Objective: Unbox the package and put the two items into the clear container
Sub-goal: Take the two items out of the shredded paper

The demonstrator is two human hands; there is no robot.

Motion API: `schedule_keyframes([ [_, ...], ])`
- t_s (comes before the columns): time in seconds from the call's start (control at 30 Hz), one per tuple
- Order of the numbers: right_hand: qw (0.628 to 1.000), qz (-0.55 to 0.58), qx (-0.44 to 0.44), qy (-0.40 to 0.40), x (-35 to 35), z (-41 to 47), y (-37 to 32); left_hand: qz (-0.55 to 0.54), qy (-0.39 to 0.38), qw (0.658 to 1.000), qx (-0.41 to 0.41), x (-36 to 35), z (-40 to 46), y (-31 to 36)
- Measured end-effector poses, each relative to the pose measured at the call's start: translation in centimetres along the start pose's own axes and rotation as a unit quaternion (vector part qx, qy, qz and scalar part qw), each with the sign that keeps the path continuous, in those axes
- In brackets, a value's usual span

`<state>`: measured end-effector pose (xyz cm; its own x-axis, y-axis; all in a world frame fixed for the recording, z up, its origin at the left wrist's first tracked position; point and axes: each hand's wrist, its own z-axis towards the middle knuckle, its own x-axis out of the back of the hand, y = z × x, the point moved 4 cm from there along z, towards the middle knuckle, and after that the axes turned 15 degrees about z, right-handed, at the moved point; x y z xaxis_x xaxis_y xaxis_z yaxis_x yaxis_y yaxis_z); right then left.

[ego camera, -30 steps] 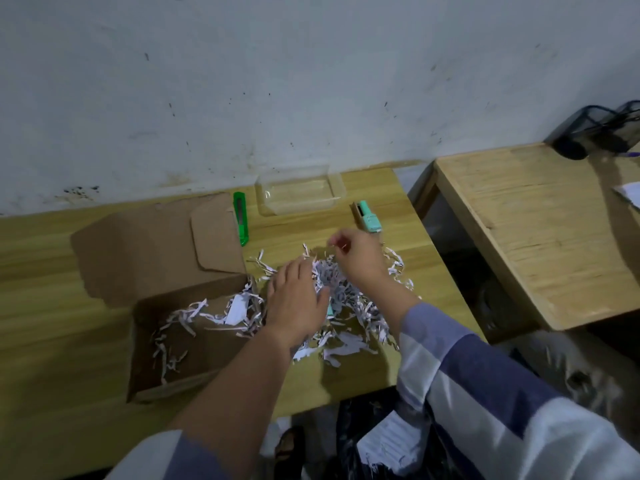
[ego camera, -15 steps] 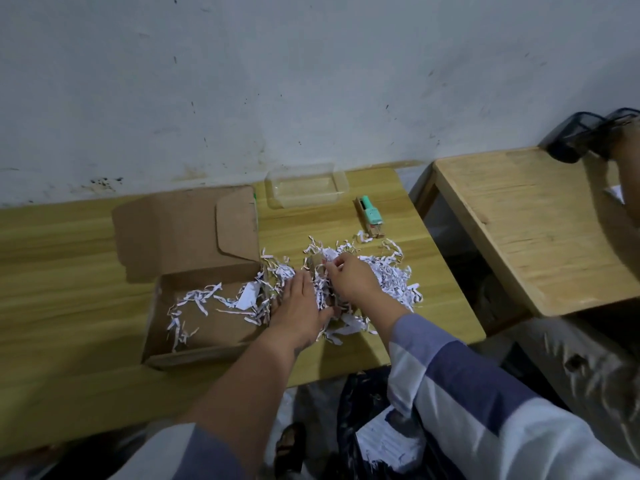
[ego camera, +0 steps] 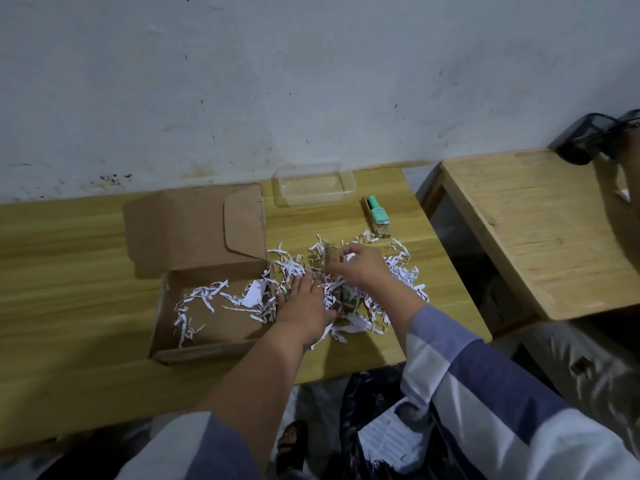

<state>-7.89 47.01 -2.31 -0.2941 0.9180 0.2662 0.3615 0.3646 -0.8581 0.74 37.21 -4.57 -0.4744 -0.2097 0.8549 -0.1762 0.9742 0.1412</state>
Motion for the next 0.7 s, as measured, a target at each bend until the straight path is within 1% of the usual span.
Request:
schedule_keyframes([
  [0.03, 1.0, -0.006, 0.006, 0.007, 0.3, -0.3, -0.1, 0.0, -0.002, 1.0, 0.0, 0.0, 0.0, 0.0],
  [0.13, 0.999, -0.009, 0.038, -0.02, 0.9, -1.5, -0.7, 0.005, -0.009, 1.0, 0.0, 0.0, 0.0, 0.0],
  [0.2, 0.997, -0.006, 0.076, -0.005, 1.6, -1.9, -1.2, 0.017, -0.012, 1.0, 0.0, 0.1, -0.1, 0.1],
  [0.27, 0.994, 0.034, 0.108, 0.004, 2.2, -2.2, -1.9, 0.027, -0.013, 1.0, -0.001, 0.1, -0.2, 0.3],
  [0.37, 0.985, 0.113, 0.132, 0.016, 3.2, -2.6, -3.4, 0.021, -0.011, 1.0, -0.005, 0.3, -0.3, 0.5],
  [0.47, 0.969, 0.207, 0.126, 0.038, 4.2, -2.7, -4.2, 0.038, -0.008, 0.999, -0.017, 0.3, -0.5, 0.8],
  [0.6, 0.969, 0.215, 0.113, 0.045, 4.6, -2.5, -4.2, 0.052, -0.015, 0.998, -0.017, 0.4, -0.6, 0.8],
  [0.7, 0.968, 0.213, 0.113, 0.065, 4.8, -2.4, -4.1, -0.009, 0.012, 1.0, -0.007, 1.0, -0.8, 0.9],
])
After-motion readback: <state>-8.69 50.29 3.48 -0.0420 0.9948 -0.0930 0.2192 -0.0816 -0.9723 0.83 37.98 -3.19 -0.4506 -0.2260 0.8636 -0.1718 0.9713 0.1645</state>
